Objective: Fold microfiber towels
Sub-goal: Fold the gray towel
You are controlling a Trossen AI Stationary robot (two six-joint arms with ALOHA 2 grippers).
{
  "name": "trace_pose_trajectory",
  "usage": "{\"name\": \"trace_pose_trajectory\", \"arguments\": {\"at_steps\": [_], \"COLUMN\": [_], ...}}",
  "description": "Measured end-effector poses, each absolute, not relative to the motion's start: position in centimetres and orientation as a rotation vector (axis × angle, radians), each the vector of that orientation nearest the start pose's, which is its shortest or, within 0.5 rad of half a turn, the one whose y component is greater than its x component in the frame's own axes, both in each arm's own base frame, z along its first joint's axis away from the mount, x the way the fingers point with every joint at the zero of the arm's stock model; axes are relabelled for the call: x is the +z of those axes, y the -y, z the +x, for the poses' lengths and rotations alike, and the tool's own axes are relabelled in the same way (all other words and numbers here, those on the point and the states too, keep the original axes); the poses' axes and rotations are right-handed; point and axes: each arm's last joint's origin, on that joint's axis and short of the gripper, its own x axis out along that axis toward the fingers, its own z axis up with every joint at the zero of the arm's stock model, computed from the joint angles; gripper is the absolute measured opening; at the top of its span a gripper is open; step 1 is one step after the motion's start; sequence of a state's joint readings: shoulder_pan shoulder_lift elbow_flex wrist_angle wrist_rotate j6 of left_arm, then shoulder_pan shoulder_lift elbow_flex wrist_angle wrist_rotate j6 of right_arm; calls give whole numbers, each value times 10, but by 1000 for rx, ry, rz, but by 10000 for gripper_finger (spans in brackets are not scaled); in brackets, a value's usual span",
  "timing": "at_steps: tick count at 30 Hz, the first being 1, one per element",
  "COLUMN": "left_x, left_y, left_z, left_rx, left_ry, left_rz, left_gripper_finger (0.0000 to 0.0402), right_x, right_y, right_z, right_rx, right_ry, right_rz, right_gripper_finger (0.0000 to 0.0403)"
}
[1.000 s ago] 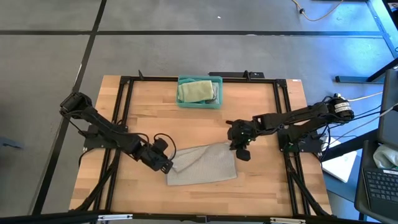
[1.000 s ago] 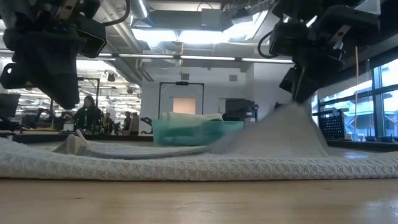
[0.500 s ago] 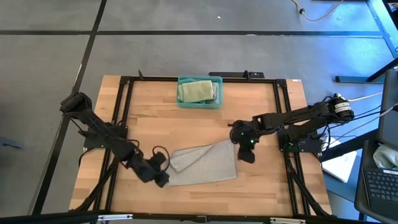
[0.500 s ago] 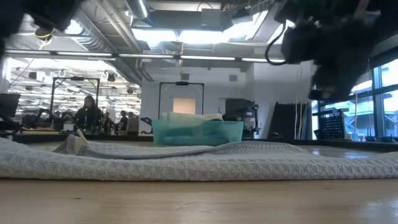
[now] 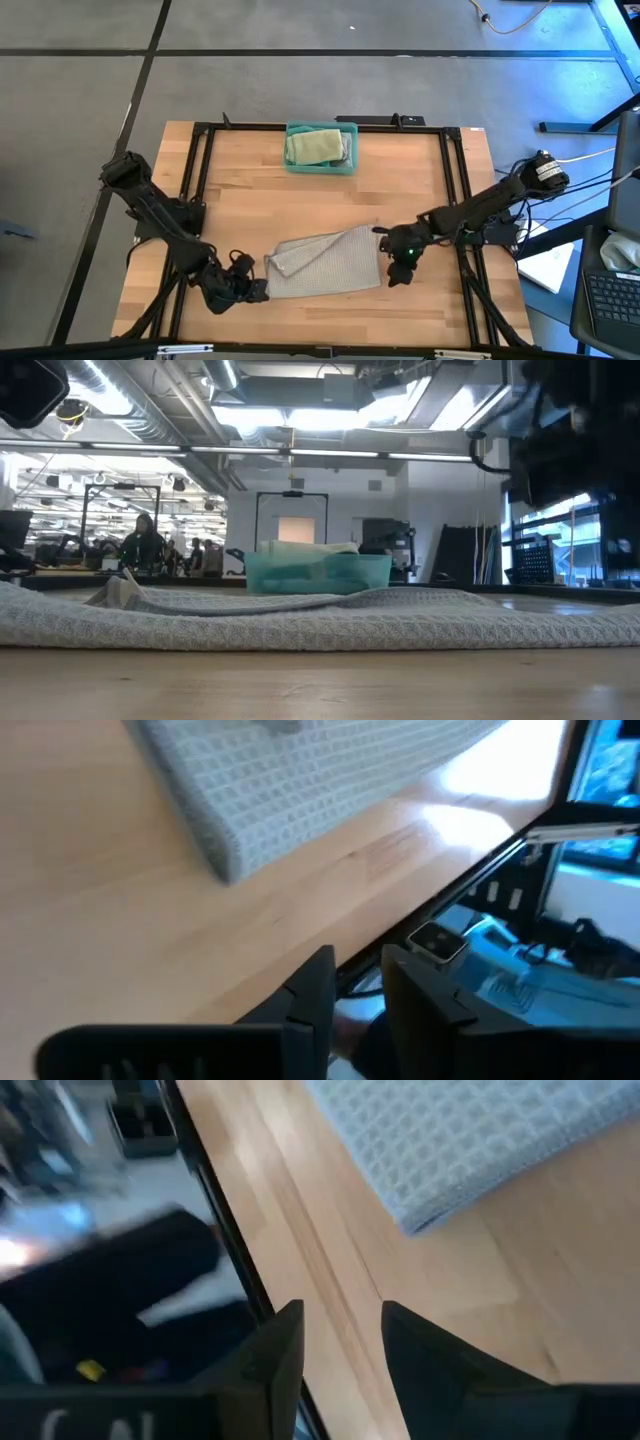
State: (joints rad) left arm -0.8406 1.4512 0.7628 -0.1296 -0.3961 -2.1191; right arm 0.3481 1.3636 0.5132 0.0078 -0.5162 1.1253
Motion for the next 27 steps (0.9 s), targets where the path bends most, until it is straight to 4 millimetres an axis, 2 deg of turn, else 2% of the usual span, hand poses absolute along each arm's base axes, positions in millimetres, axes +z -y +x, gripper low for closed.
{"name": "trace_pose_trajectory", "arguments": {"at_steps": [5,9,13,22,27], "left_x": [182,176,166,158,147], "left_y": [207,209,205,189,192], "left_z": [203,203,201,210,214], "left_rx": [406,416,489,590,599], "left_ry": [-671,-712,-779,-802,-834], "left_rz": [-1550,-1537,-1487,-1436,-1431], "left_gripper_finger": [120,144,152,153,153], "right_x": [124,114,109,108,106], "right_y": [-93,-94,-96,-97,-96], "right_z": [196,181,174,174,173], "right_rx": [129,49,-7,-66,-91], "right_ry": [-1048,-952,-943,-885,-895], "right_rz": [1272,1398,1434,1419,1408], "right_gripper_finger": [138,138,138,138,138]}}
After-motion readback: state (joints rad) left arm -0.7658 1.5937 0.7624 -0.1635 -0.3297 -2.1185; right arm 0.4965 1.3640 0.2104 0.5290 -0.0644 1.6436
